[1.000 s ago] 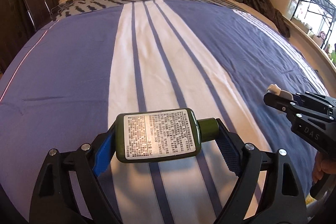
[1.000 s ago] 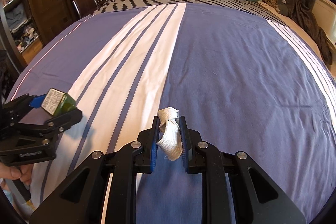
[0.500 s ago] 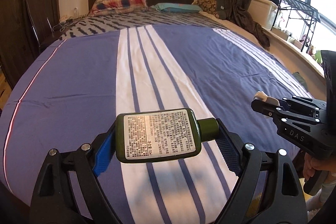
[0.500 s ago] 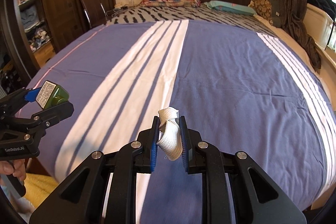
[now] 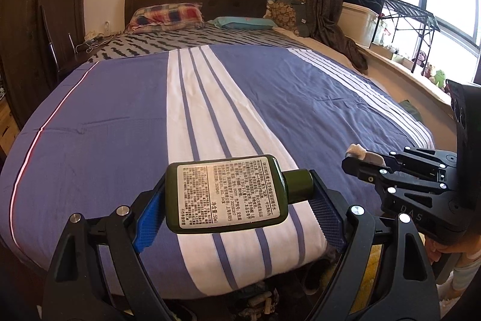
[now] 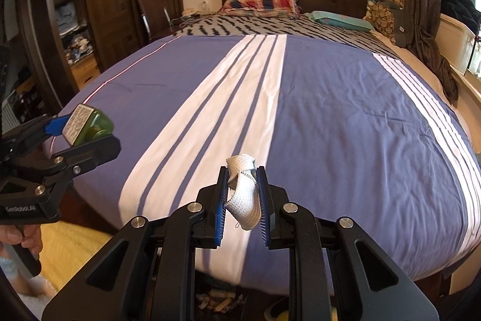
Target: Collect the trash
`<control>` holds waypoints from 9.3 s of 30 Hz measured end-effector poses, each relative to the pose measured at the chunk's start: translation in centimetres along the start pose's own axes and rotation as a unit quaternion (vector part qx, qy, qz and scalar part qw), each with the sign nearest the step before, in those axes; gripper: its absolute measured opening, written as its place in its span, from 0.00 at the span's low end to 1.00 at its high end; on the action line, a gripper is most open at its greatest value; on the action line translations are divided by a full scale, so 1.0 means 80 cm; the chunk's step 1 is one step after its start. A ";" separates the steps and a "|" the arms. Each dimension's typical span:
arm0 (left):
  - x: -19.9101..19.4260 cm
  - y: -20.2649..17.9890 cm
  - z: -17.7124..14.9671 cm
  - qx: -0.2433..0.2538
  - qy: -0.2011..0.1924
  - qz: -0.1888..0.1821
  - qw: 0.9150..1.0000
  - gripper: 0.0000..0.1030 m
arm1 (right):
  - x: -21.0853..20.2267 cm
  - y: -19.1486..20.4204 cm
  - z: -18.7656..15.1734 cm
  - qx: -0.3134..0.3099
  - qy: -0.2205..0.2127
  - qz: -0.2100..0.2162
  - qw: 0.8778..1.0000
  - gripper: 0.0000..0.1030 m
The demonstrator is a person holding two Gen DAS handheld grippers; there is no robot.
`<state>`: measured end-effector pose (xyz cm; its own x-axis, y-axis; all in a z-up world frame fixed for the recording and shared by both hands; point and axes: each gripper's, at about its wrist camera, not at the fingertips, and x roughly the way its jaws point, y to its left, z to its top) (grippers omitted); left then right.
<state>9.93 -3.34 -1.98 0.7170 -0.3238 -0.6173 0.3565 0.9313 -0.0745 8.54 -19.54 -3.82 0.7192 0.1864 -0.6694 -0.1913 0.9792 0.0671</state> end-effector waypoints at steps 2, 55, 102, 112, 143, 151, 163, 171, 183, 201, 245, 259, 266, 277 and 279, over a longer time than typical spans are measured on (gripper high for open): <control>-0.007 -0.002 -0.014 -0.001 0.002 -0.002 1.000 0.80 | -0.007 0.009 -0.016 -0.004 0.002 0.005 1.000 0.19; 0.180 -0.014 -0.351 -0.040 0.328 -0.050 0.942 0.80 | 0.167 0.033 -0.283 0.075 0.274 0.056 0.957 0.21; -0.111 -0.026 -0.087 0.015 -0.055 0.054 0.997 0.92 | -0.137 0.001 -0.072 0.059 -0.107 -0.086 0.989 0.97; -0.150 -0.040 -0.069 0.011 -0.115 0.055 0.992 0.92 | -0.188 0.011 -0.049 0.045 -0.174 -0.109 0.978 0.97; -0.171 -0.037 -0.080 -0.001 -0.127 0.046 0.991 0.92 | -0.207 0.044 -0.061 0.019 -0.184 -0.136 0.973 0.97; -0.171 -0.036 -0.081 -0.004 -0.129 0.048 0.991 0.92 | -0.206 0.043 -0.060 0.019 -0.182 -0.135 0.974 0.97; -0.171 -0.035 -0.081 -0.004 -0.130 0.047 0.990 0.92 | -0.204 0.044 -0.061 0.019 -0.181 -0.134 0.974 0.97; -0.172 -0.034 -0.080 -0.005 -0.130 0.047 0.990 0.92 | -0.203 0.045 -0.062 0.020 -0.182 -0.133 0.974 0.97; -0.175 -0.034 -0.077 -0.005 -0.132 0.047 0.990 0.92 | -0.203 0.047 -0.061 0.018 -0.181 -0.131 0.975 0.97; -0.175 -0.036 -0.078 -0.006 -0.133 0.048 0.990 0.92 | -0.204 0.053 -0.059 0.015 -0.181 -0.126 0.975 0.97; -0.180 -0.033 -0.077 -0.026 -0.147 0.058 0.987 0.92 | -0.200 0.050 -0.056 0.011 -0.175 -0.126 0.977 0.97; -0.186 -0.032 -0.078 -0.025 -0.154 0.098 0.983 0.92 | -0.194 0.051 -0.057 0.010 -0.171 -0.127 0.977 0.97; -0.187 -0.027 -0.080 -0.027 -0.151 0.104 0.983 0.92 | -0.194 0.051 -0.057 0.012 -0.169 -0.129 0.977 0.97; -0.191 -0.027 -0.080 -0.029 -0.147 0.089 0.985 0.92 | -0.194 0.050 -0.057 0.012 -0.169 -0.129 0.977 0.97; -0.192 -0.025 -0.079 -0.030 -0.146 0.077 0.986 0.92 | -0.194 0.050 -0.057 0.012 -0.169 -0.129 0.977 0.97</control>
<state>-5.56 0.84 2.70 0.9051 -0.2041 -0.3730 0.2007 0.9785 -0.0484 -6.45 -18.93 3.43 0.9217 -0.0547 -0.3839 0.0378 0.9980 -0.0515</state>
